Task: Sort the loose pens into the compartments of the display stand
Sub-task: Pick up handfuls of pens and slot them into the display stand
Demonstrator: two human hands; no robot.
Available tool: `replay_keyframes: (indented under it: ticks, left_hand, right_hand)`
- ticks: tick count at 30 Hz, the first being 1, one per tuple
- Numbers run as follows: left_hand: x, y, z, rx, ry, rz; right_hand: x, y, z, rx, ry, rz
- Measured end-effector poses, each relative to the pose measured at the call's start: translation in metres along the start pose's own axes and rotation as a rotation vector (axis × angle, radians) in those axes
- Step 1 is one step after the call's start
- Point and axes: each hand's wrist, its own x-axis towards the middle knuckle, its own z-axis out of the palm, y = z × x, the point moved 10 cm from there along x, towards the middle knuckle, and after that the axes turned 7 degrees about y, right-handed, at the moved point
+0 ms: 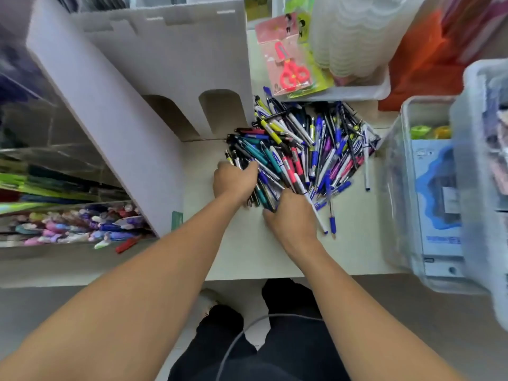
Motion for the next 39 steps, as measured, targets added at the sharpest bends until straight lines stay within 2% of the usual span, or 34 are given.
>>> replay_keyframes:
  ticks: [4,8,16,23,27,31,35,37,39]
  left_hand:
    - [-0.008,0.002,0.003,0.025,-0.011,0.013]
    - [-0.014,0.010,0.002,0.121,-0.014,0.068]
    - [-0.026,0.015,0.017,0.252,0.054,0.173]
    - [-0.021,0.019,0.008,0.346,0.058,0.259]
    - [-0.015,0.011,0.000,0.316,0.021,0.210]
    - [-0.011,-0.016,-0.009,0.145,-0.173,0.013]
    - [-0.040,-0.044,-0.020,-0.294,-0.466,-0.295]
    - [-0.062,-0.045,-0.032,-0.490,-0.549,-0.365]
    - [-0.084,-0.041,-0.046,-0.638,-0.581,-0.394]
  right_hand:
    - [0.013,0.003,0.015,0.125,-0.071,0.035]
    - [0.022,0.005,0.012,0.238,-0.172,-0.028]
    - [0.020,0.048,-0.022,0.334,-0.031,-0.029]
    - [0.010,0.036,-0.009,0.371,-0.050,-0.054]
    - [0.003,0.025,-0.001,0.371,-0.078,-0.071]
    - [-0.001,0.017,0.000,0.358,-0.102,-0.093]
    - [-0.009,0.006,-0.002,0.437,-0.119,-0.077]
    - [-0.021,-0.011,-0.012,0.572,-0.109,-0.062]
    - [-0.042,-0.033,-0.028,0.823,-0.089,-0.006]
